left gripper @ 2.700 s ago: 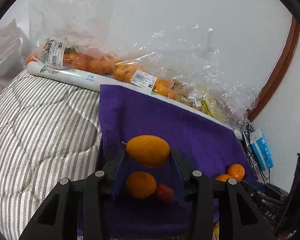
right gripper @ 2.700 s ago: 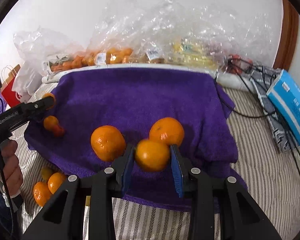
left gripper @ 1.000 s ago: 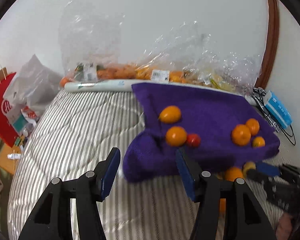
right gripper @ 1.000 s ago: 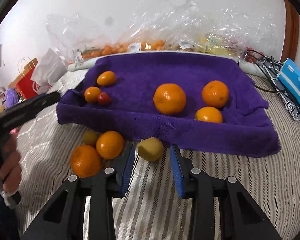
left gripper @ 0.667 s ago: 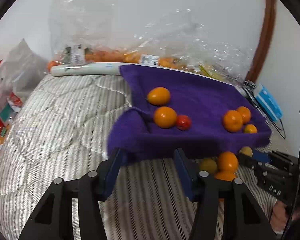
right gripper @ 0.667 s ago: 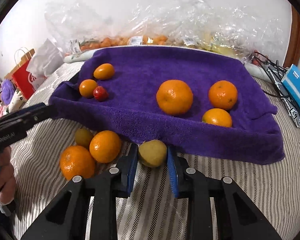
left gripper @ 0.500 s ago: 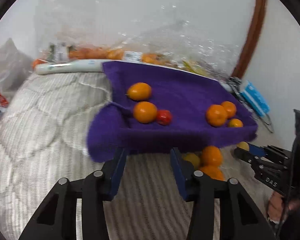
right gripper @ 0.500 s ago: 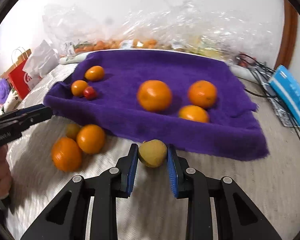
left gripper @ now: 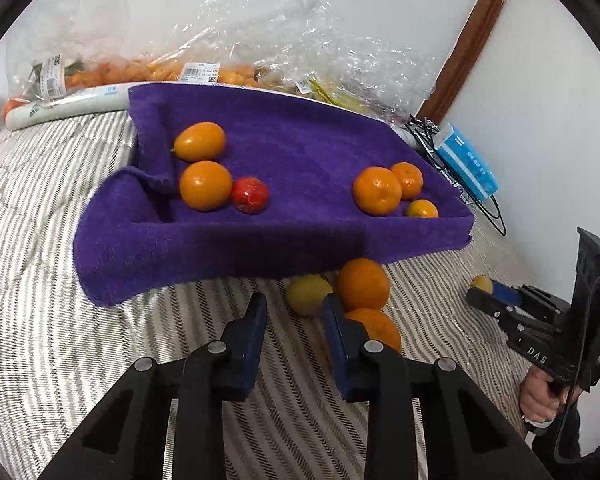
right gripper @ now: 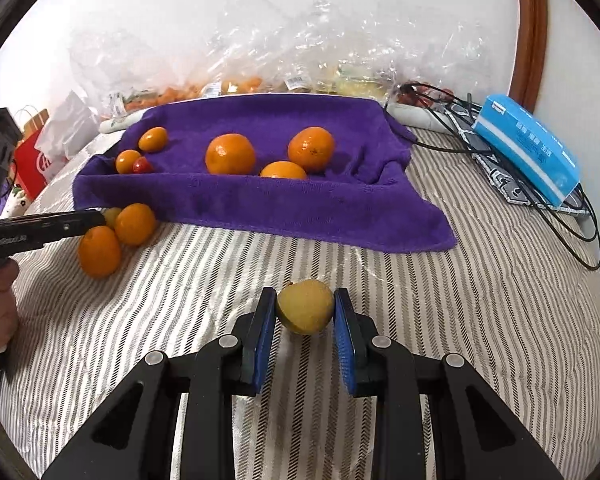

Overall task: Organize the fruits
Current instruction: 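Grasp a small yellow-green fruit from the bed with the right tool, then move the left tool to the pile and grasp another yellow-green fruit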

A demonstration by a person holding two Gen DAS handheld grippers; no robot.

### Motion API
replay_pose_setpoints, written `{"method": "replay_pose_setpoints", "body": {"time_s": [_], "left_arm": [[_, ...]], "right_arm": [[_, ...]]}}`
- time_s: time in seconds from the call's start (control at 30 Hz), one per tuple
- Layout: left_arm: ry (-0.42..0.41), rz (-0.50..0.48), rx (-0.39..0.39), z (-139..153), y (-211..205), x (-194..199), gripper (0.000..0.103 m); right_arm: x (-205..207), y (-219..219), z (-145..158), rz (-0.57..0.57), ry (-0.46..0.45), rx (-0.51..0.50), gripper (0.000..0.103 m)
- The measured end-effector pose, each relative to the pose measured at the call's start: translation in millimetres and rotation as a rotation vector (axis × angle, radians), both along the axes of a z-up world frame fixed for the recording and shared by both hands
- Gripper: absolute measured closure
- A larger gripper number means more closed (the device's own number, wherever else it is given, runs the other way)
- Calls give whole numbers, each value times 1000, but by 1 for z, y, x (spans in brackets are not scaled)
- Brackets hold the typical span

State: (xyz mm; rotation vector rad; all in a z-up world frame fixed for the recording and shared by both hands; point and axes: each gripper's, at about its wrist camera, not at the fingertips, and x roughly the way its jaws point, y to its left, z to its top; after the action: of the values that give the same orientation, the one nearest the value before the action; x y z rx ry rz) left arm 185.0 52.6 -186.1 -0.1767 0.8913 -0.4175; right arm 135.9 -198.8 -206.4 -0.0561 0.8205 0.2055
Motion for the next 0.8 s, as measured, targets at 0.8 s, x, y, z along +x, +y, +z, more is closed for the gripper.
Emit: {"method": "replay_pose_setpoints", "body": {"time_s": [0.8], "left_arm": [[-52,68,203,-4,-34,6,77]], "right_arm": [[4,8,-8,6,40,-15,74]]}}
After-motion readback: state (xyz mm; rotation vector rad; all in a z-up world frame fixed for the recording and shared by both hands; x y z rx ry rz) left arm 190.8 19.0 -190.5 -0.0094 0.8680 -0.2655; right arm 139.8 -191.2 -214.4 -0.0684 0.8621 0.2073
